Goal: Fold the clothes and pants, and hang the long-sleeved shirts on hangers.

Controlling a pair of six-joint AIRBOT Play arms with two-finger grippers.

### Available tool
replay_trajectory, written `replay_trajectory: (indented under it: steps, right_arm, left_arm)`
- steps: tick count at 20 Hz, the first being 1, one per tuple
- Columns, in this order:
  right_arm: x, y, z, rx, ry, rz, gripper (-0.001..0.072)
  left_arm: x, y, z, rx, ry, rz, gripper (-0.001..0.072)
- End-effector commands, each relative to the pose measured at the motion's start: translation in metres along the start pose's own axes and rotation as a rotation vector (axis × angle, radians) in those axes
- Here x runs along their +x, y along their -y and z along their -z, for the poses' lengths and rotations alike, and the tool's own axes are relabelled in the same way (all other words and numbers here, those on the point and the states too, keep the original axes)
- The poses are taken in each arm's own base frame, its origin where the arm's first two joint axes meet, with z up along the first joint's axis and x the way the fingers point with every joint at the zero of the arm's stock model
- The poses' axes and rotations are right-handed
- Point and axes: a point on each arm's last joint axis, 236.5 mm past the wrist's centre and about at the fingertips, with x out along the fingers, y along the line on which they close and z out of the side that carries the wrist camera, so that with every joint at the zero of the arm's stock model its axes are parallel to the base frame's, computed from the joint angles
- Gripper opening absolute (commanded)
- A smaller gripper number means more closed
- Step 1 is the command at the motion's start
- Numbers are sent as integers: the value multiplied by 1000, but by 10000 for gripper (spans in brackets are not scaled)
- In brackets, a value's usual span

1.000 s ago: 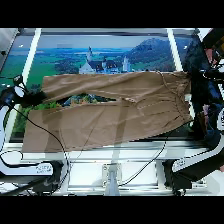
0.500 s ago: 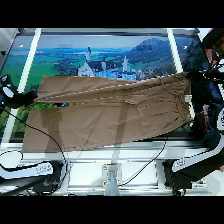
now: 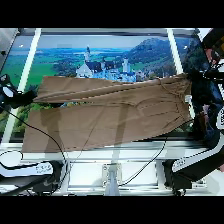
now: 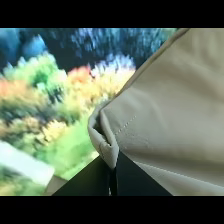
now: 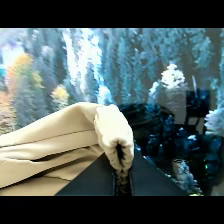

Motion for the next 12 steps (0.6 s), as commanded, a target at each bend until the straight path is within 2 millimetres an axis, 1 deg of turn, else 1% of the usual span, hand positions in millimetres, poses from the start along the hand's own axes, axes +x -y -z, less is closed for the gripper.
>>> replay_trajectory:
  steps: [1, 4, 7, 10, 11, 12]
  right_arm:
    - [10, 18, 11, -17, -41, 59, 32]
    - [14, 40, 15, -39, -55, 145, 33]
    - [13, 43, 4, -41, -11, 161, 33]
    - [13, 44, 3, -38, -4, 162, 42]
    - [13, 42, 4, -35, -10, 157, 187]
    - [13, 41, 5, -32, -13, 151, 519]
  left_arm:
    - [10, 5, 16, -21, -65, 17, 21]
    - [11, 7, 12, -32, -51, 27, 21]
    - [11, 14, 10, -63, -43, 54, 21]
    - [10, 22, 2, -97, -9, 85, 22]
    - [10, 22, 1, -96, -6, 85, 56]
    - [10, 22, 1, -96, -7, 85, 221]
